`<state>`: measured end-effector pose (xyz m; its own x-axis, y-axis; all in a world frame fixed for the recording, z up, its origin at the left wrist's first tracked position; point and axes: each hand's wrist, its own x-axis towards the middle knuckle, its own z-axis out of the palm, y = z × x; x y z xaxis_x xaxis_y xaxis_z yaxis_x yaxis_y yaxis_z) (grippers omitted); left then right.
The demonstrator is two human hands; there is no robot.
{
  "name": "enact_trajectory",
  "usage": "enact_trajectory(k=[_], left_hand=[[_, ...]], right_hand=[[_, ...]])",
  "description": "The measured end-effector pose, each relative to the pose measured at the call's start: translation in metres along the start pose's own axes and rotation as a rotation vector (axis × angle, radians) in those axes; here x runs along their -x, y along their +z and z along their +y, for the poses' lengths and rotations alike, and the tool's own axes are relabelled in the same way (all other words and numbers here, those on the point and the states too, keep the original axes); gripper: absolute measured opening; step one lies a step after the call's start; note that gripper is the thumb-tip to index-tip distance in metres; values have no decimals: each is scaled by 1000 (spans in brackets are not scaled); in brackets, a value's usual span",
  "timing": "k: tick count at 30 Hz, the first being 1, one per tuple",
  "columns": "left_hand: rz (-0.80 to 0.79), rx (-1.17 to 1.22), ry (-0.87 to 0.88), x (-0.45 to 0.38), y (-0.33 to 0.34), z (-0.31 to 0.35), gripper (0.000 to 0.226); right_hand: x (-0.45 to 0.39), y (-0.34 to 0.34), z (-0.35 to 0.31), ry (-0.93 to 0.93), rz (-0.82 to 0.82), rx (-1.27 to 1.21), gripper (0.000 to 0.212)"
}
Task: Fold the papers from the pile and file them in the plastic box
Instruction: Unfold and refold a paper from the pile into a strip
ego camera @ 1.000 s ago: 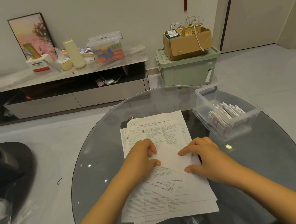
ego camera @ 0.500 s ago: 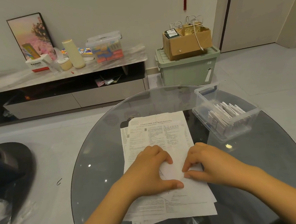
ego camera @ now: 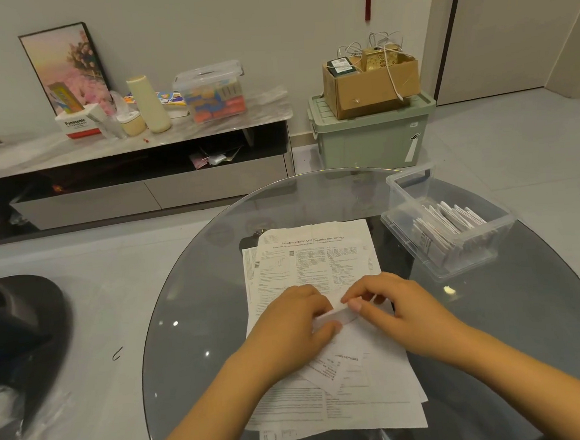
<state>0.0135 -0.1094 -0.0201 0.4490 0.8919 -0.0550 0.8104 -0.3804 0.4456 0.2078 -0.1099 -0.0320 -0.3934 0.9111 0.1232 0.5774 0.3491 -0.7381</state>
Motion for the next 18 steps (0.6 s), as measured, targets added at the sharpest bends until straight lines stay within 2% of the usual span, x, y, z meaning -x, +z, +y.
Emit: enact_trajectory(k=[7,12,18], left_hand=[[19,91,-117,-7,-2,-4,26],[15,183,-206,-11,1,-9,47],[-12,175,-328,-16,-1,-8,51]], right_hand=[[-9,20,6,88,25,80,40],[-15,26,5,131,36,192,53],[-16,18,8,187,23,292,49]])
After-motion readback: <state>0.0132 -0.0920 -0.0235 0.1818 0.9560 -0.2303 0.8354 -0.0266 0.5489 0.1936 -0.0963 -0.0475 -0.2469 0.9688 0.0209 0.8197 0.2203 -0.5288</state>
